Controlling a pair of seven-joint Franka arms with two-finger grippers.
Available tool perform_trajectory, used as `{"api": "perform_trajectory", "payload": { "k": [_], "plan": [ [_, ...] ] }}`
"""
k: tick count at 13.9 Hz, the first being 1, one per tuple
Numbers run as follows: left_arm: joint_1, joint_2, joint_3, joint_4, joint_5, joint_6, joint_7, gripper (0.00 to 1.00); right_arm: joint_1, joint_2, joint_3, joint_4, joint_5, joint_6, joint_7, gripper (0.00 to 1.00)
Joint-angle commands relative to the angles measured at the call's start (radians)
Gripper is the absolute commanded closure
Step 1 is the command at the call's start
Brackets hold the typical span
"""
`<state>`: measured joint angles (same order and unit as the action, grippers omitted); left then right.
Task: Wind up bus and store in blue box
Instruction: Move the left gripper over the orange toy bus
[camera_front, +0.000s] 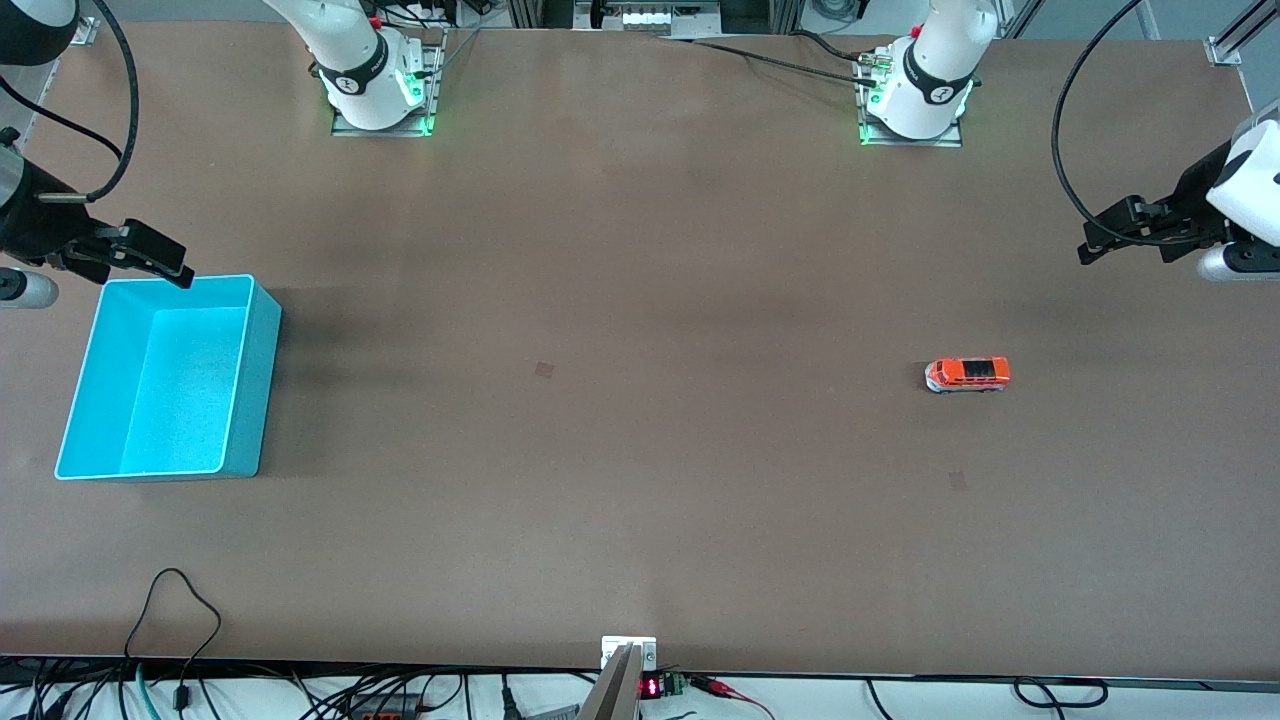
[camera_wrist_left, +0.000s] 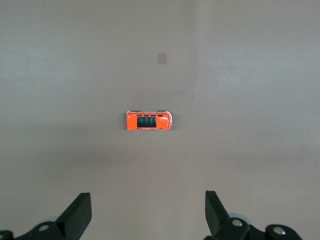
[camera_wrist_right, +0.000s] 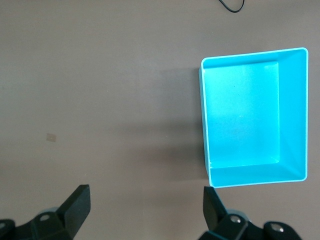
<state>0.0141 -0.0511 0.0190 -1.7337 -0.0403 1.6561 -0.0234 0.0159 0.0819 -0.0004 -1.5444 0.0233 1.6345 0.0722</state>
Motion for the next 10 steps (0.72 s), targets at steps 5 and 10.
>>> {"api": "perform_trajectory", "payload": {
  "k": [5,10],
  "plan": [
    [0.003,-0.006,-0.008,-0.046,0.023,-0.022,-0.006,0.0,-0.005,-0.01,0.0,-0.003,0.004,-0.012,0.009,0.0],
    [-0.006,0.193,-0.008,-0.041,0.042,0.022,0.174,0.0,-0.005,-0.01,-0.001,-0.003,0.004,-0.012,0.008,0.0]
  ]
}}
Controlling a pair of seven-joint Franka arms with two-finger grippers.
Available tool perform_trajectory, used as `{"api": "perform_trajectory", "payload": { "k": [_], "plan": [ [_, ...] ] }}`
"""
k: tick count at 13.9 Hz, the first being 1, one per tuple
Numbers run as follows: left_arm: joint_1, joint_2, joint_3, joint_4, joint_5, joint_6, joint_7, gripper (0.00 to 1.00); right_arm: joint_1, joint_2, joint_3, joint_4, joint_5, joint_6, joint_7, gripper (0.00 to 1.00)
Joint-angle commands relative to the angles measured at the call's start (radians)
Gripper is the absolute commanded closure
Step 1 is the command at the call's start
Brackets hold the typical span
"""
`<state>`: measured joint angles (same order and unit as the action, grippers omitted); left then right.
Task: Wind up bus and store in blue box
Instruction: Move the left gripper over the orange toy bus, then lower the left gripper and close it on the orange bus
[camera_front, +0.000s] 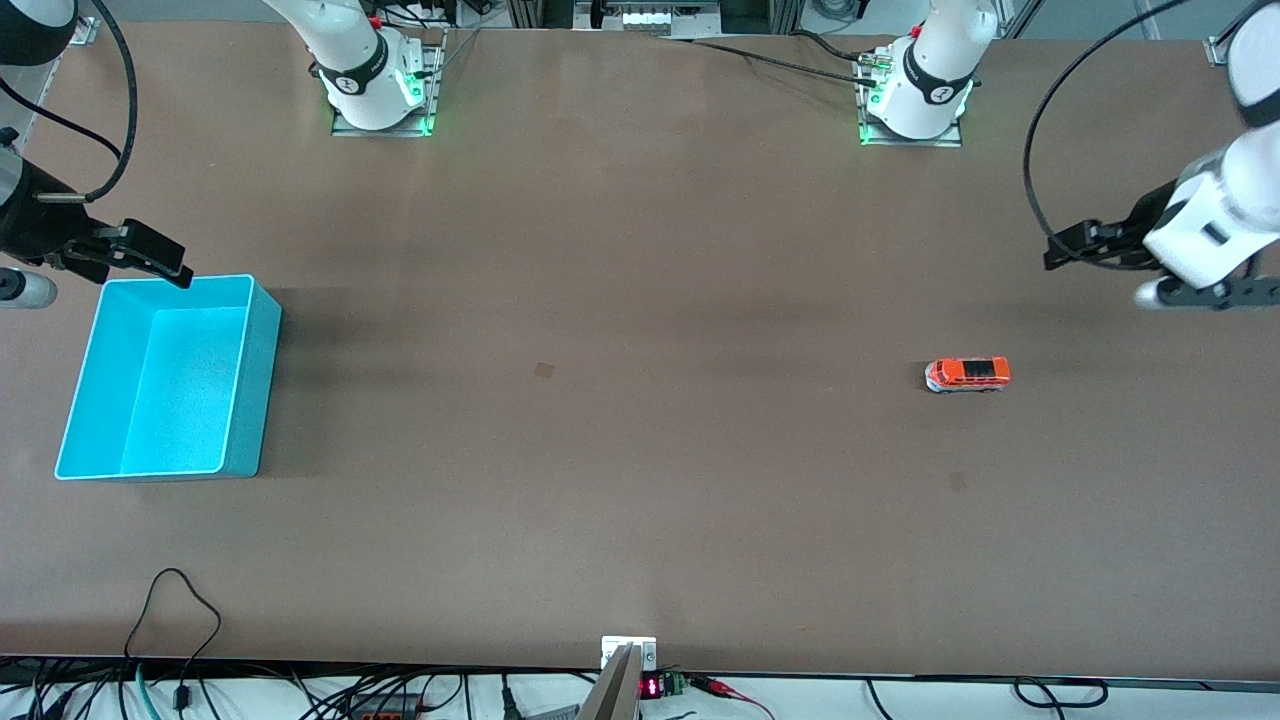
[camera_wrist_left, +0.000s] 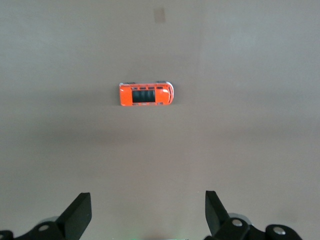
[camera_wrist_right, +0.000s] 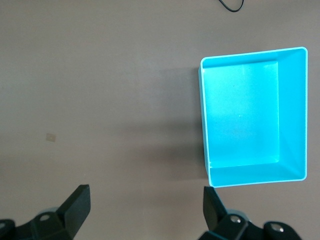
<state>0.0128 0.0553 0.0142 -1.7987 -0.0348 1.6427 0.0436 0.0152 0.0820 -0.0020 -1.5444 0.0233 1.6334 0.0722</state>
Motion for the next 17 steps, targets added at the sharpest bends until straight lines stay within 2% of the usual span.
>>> {"api": "perform_trajectory", "payload": {
  "k": [1,3,5,9,14,17],
  "plan": [
    [-0.005,0.116,-0.003,0.024,0.052,0.073,0.181,0.0,-0.004,-0.01,0.0,-0.003,0.004,-0.01,0.008,0.0],
    [-0.002,0.17,-0.003,0.024,0.053,0.126,0.327,0.0,-0.004,-0.01,0.0,-0.003,0.004,-0.01,0.008,0.0],
    [-0.001,0.231,-0.003,0.024,0.052,0.189,0.555,0.0,-0.004,-0.01,0.0,-0.003,0.004,-0.01,0.008,0.0],
    [0.018,0.342,-0.003,0.025,0.041,0.215,0.783,0.0,-0.006,-0.01,0.0,-0.003,0.004,-0.01,0.008,0.0],
    [0.021,0.357,-0.003,-0.016,0.05,0.382,1.163,0.0,-0.006,-0.01,0.0,-0.003,0.004,-0.01,0.008,0.0],
    [0.027,0.359,-0.003,-0.074,0.052,0.466,1.287,0.0,-0.006,-0.01,0.0,-0.003,0.004,-0.01,0.008,0.0]
  ]
}}
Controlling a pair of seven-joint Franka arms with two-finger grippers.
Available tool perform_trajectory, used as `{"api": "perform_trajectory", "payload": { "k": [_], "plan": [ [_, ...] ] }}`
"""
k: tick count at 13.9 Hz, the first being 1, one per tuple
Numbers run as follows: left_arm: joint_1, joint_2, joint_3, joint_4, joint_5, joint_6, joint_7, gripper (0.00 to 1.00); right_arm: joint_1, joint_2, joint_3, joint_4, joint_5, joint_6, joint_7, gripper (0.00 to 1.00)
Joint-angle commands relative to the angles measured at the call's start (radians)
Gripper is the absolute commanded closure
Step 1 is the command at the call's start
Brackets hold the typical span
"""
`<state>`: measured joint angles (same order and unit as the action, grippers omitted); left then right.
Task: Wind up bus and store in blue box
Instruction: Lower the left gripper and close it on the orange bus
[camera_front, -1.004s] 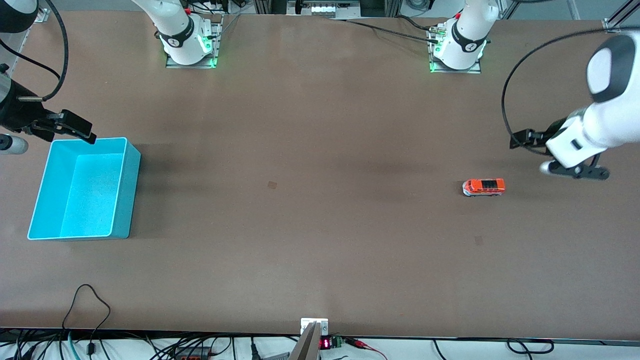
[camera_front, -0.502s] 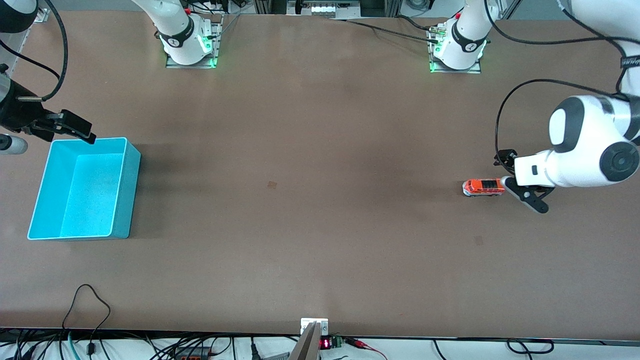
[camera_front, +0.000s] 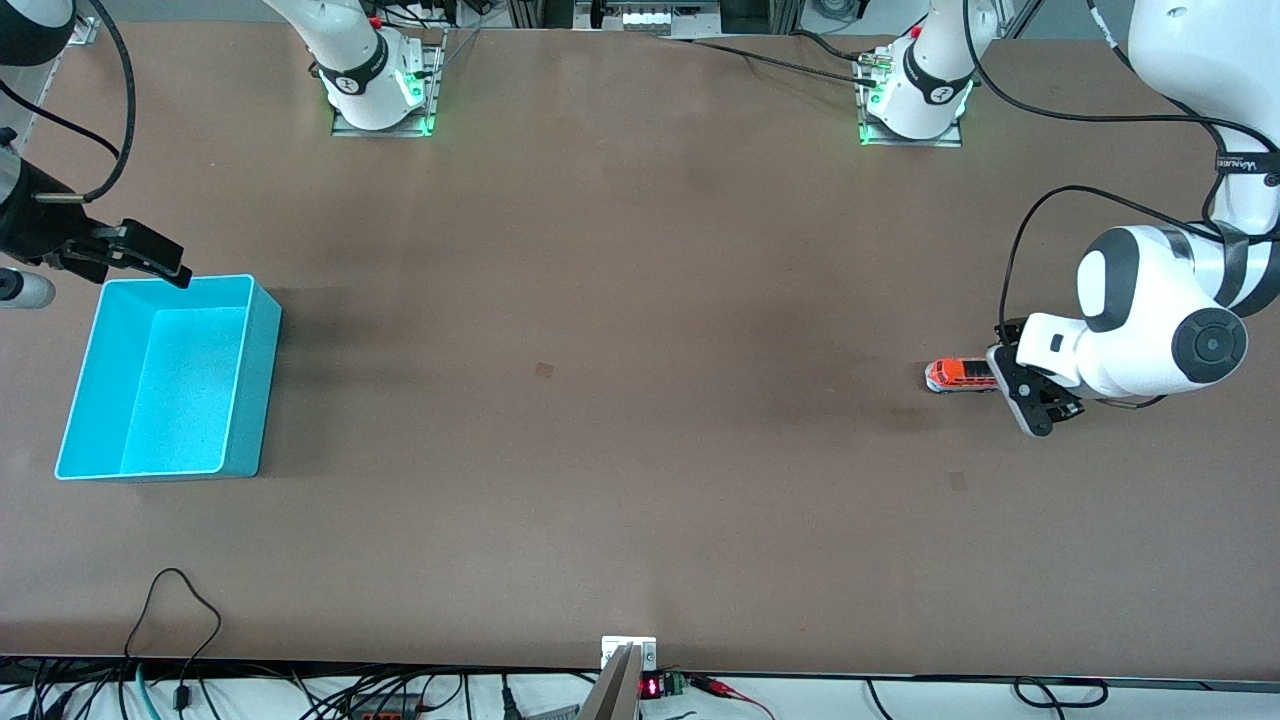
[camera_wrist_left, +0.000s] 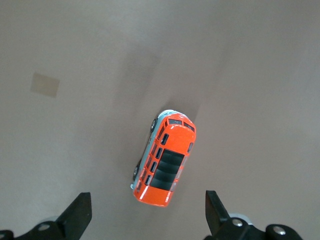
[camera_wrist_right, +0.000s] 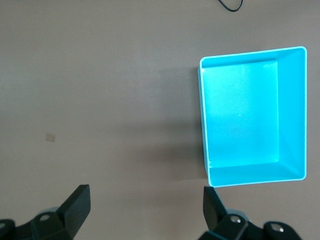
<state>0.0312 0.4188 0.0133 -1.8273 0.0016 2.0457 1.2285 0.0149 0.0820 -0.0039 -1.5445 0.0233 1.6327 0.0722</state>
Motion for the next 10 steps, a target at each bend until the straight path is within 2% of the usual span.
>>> {"api": "perform_trajectory", "payload": {
  "k": [1,3,5,7,10],
  "plan": [
    [0.01,-0.005,-0.003,-0.085,0.015,0.121,0.135,0.0,-0.006,-0.01,0.002,-0.003,0.004,-0.01,0.008,0.0],
    [0.019,-0.008,-0.003,-0.159,0.015,0.227,0.176,0.0,-0.006,-0.01,0.002,-0.003,0.004,-0.01,0.008,0.0],
    [0.021,-0.014,-0.003,-0.216,0.015,0.269,0.184,0.0,-0.006,-0.01,0.002,-0.003,0.004,-0.01,0.008,0.0],
    [0.026,-0.02,-0.003,-0.242,0.015,0.284,0.186,0.0,-0.006,-0.01,0.002,-0.003,0.004,-0.01,0.008,0.0],
    [0.024,-0.02,-0.003,-0.285,0.015,0.391,0.233,0.0,-0.006,-0.01,0.002,-0.003,0.004,-0.01,0.008,0.0]
  ]
}}
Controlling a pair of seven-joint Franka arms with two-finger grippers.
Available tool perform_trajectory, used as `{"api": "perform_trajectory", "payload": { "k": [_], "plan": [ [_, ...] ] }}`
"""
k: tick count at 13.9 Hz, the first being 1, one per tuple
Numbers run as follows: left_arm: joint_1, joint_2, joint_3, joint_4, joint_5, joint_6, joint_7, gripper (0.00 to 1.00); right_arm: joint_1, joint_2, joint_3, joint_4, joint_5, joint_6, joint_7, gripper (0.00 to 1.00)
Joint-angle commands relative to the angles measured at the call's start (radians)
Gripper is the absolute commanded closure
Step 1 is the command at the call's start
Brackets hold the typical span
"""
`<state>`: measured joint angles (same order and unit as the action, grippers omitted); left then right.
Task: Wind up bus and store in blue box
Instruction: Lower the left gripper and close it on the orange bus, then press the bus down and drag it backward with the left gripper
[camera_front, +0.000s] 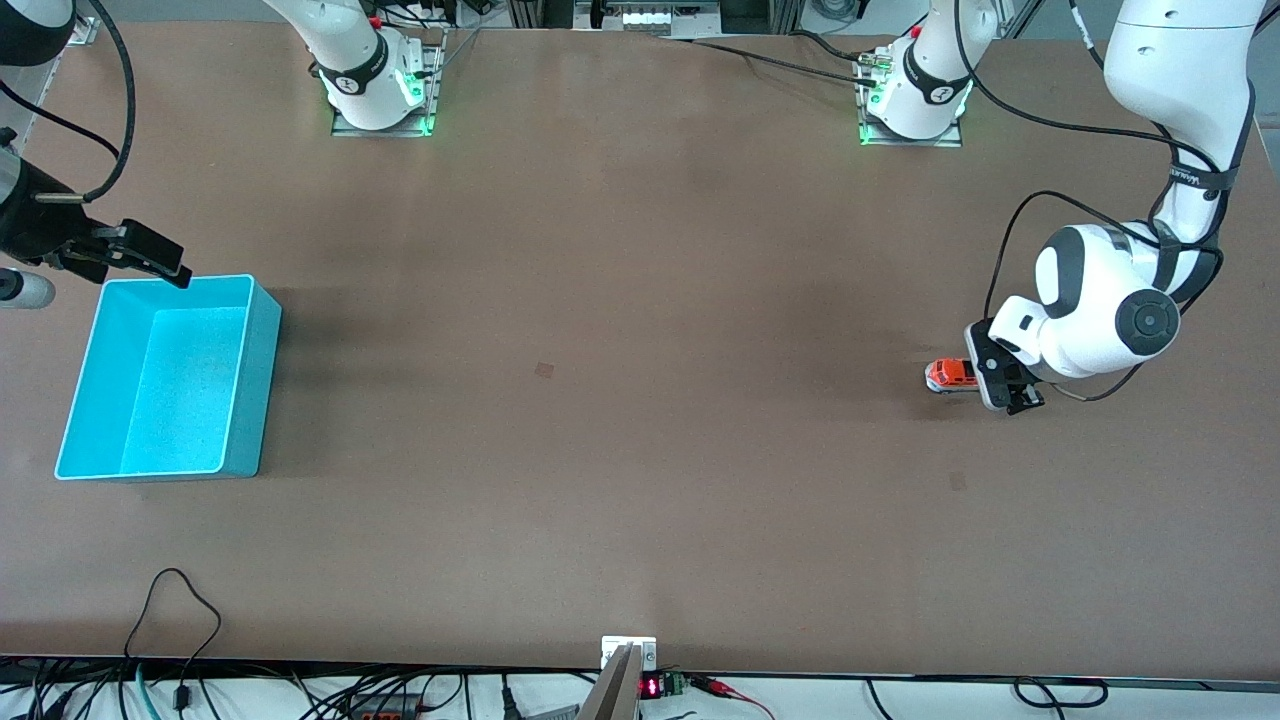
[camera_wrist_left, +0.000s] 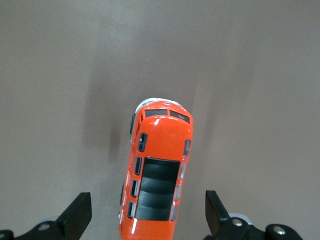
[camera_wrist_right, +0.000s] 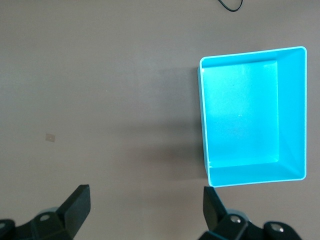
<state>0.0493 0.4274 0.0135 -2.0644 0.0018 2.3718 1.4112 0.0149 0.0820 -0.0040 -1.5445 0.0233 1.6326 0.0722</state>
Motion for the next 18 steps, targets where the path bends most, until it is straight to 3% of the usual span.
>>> {"api": "perform_trajectory", "payload": {
  "k": [1,6,9,12,18],
  "plan": [
    [0.006,-0.029,-0.003,-0.063,0.015,0.096,0.066,0.0,-0.006,-0.01,0.003,-0.003,0.004,-0.01,0.008,0.0],
    [0.009,-0.029,-0.004,-0.106,0.015,0.145,0.081,0.01,-0.006,-0.01,0.003,-0.003,0.006,-0.01,0.008,0.0],
    [0.009,-0.029,-0.009,-0.105,0.017,0.145,0.083,0.18,-0.006,-0.01,0.003,-0.003,0.006,-0.01,0.006,0.0],
    [0.007,-0.029,-0.01,-0.105,0.017,0.159,0.084,0.27,-0.007,-0.01,0.003,-0.003,0.006,-0.01,0.006,0.0],
    [0.009,-0.029,-0.018,-0.111,0.015,0.217,0.157,0.27,-0.009,-0.008,0.003,-0.003,0.006,-0.01,0.006,0.0]
  ]
}}
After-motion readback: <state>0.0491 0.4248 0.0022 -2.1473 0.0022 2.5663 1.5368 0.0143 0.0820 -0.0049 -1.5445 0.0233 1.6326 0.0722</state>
